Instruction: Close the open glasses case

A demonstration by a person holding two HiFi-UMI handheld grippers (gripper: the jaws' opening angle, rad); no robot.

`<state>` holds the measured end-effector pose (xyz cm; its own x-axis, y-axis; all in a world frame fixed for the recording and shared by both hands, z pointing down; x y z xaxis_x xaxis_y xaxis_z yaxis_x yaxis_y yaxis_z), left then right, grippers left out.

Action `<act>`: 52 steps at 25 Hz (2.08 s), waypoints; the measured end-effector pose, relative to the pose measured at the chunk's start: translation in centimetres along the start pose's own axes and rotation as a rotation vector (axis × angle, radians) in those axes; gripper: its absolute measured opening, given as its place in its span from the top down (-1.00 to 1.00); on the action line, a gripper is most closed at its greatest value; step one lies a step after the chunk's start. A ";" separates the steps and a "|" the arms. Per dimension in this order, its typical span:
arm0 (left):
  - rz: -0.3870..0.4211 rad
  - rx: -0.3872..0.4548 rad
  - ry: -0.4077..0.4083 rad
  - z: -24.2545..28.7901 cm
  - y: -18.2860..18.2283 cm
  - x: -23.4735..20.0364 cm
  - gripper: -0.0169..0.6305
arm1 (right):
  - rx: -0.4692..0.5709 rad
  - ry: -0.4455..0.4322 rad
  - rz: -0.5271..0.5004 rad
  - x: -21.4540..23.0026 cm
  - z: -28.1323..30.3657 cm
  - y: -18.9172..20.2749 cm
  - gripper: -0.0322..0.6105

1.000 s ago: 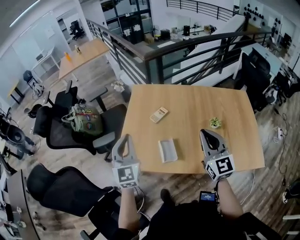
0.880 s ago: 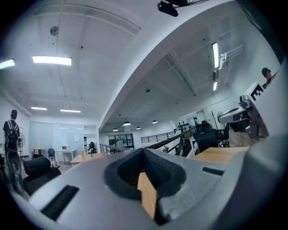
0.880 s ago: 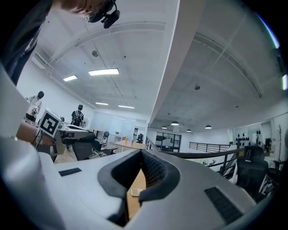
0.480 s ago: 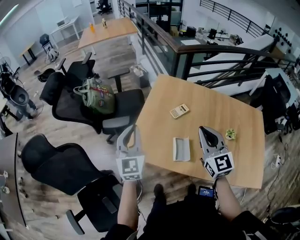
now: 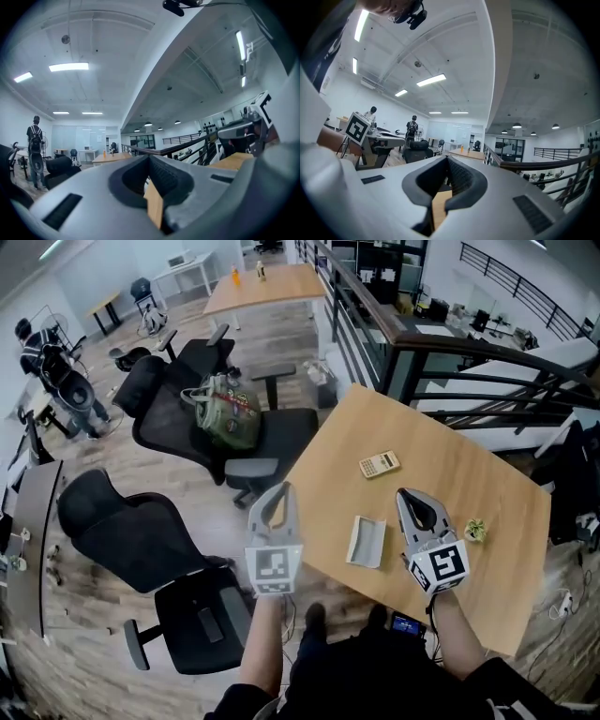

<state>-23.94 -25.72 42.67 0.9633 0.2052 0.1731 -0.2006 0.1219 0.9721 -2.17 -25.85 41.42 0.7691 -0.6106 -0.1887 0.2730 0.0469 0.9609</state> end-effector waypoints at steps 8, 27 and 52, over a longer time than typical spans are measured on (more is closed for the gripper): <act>0.012 -0.049 -0.023 0.8 -0.5 4.7 0.95 | 0.039 0.033 0.067 5.2 -3.1 2.3 0.86; 0.014 -0.099 0.024 0.8 1.6 7.1 0.95 | 0.002 0.098 0.109 7.7 -5.0 5.8 0.86; 0.009 -0.127 0.045 0.5 3.1 6.9 0.95 | -0.146 0.049 0.208 5.6 -2.7 11.5 0.16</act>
<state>-17.84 -24.38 46.98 0.9528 0.2502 0.1719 -0.2333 0.2412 0.9420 6.83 -26.62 50.86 0.8437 -0.5368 -0.0033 0.1839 0.2834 0.9412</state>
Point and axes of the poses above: the fingertips, and each gripper's own axes: z forward along the fingers, x to its right, y out of its underside, the point moved 1 cm from there along -z, backward along the fingers, and after that the axes turned 10 degrees about -x, right-handed, at the moved point
